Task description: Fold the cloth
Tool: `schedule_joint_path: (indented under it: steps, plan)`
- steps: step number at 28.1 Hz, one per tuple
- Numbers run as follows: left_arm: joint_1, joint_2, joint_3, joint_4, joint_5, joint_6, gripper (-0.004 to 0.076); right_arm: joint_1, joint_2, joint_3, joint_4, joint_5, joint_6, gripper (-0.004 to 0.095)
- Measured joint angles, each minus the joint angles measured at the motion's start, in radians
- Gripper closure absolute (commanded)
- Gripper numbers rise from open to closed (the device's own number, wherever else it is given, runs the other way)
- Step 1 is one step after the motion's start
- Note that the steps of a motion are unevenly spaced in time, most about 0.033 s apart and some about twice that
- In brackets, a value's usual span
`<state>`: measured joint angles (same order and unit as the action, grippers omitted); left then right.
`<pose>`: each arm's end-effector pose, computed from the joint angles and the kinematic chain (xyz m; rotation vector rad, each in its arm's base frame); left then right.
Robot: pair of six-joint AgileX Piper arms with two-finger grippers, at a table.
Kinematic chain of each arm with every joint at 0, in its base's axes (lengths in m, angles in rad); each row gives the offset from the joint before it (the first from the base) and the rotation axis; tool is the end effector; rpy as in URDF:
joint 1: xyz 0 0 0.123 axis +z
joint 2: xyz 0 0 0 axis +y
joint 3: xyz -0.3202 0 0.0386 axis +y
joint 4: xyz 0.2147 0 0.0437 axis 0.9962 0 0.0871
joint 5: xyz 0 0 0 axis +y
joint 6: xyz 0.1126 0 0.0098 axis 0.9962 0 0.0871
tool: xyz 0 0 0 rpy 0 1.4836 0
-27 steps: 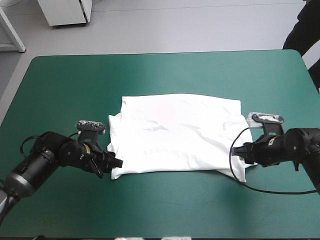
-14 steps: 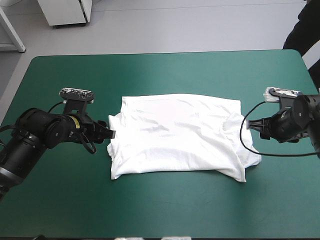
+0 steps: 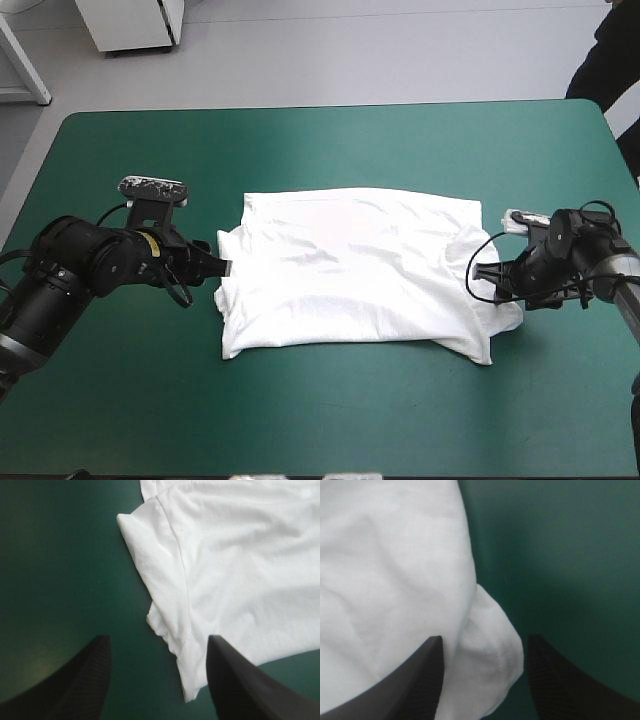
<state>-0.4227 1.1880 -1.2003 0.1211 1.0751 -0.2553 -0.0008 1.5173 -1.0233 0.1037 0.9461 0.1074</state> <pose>0.1815 -0.0685 0.3879 0.2438 2.5270 -0.1101 0.2558 0.0093 0.2716 0.2333 2.9160 0.1497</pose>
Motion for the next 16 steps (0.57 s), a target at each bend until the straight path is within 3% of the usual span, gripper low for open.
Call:
schedule_joint_path:
  steps: [7,11,14,16]
  plan:
    - [0.0,0.0,0.0,-0.002,0.0,-0.006,0.0323,0.0,0.0,0.109,0.006,-0.088,0.017,0.0449]
    - [0.0,0.0,0.0,-0.002,0.0,-0.006,0.0323,-0.001,-0.021,0.16,0.0,-0.137,0.021,0.0665]
    - [0.0,0.0,0.0,-0.007,0.0,-0.006,0.0323,-0.008,-0.029,0.177,-0.011,-0.151,0.021,0.0915]
    - [0.0,0.0,0.0,-0.015,0.0,-0.006,0.0323,-0.009,-0.031,0.18,-0.021,-0.154,0.021,0.092]
